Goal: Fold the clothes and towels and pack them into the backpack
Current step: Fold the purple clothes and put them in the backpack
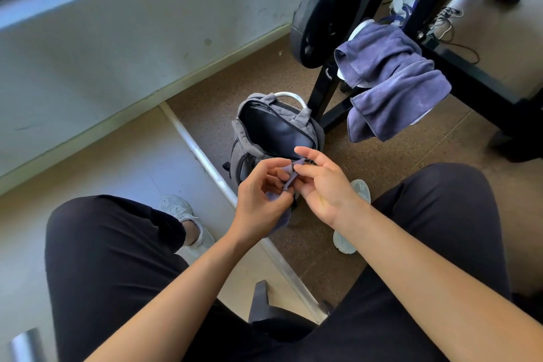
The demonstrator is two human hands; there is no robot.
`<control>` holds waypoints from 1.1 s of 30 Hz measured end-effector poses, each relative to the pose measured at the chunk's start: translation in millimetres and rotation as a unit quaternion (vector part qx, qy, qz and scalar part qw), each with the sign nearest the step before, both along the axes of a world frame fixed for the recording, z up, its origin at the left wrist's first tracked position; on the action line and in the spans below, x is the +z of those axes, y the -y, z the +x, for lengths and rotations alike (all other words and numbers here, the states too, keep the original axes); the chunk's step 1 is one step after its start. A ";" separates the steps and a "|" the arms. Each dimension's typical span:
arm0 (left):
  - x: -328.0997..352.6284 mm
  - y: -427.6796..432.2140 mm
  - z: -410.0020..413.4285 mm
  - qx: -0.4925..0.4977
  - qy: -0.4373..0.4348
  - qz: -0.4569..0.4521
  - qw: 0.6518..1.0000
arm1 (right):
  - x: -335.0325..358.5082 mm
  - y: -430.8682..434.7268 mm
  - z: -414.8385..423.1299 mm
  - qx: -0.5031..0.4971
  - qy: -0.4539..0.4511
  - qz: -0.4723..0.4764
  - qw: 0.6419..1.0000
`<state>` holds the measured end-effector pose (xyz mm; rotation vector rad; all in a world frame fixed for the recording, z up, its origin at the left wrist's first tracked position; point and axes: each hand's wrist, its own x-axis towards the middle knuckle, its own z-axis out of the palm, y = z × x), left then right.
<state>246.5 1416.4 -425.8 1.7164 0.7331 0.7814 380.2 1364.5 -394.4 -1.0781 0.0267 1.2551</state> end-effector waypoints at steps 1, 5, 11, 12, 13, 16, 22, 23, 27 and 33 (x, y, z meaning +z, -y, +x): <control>-0.1 -1.9 -0.4 0.001 0.006 -0.017 1.000 | -0.1 0.7 1.1 0.012 0.014 0.004 1.000; 1.1 -14.3 -7.9 -0.003 0.014 -0.072 0.997 | -2.5 7.2 13.1 0.109 0.378 -0.048 0.918; 11.5 -23.4 -16.1 -0.038 0.059 -0.124 0.990 | 4.5 16.2 16.9 0.336 0.520 0.043 0.784; 12.9 -24.4 -17.2 -0.049 0.065 -0.132 0.988 | 2.6 15.5 13.5 0.341 0.495 0.046 0.798; 13.8 -25.5 -18.5 -0.059 0.071 -0.143 0.985 | 0.3 14.4 12.0 0.339 0.491 0.044 0.801; 13.6 -30.3 -22.4 -0.063 0.085 -0.194 0.975 | -2.9 12.8 18.9 0.324 0.503 0.041 0.800; -1.1 -37.2 -24.8 -0.070 -0.015 -0.145 0.987 | 1.0 15.2 26.5 0.280 0.438 0.080 0.851; -5.4 -35.4 -23.9 -0.079 -0.039 -0.123 0.988 | 2.6 15.3 28.2 0.272 0.435 0.087 0.854; -18.3 -24.1 -16.0 -0.083 -0.079 -0.069 0.991 | 3.9 17.5 32.5 0.253 0.444 0.094 0.854; -31.8 -20.4 -2.1 0.034 -0.126 0.078 0.988 | 3.8 20.4 37.9 0.234 0.433 0.096 0.865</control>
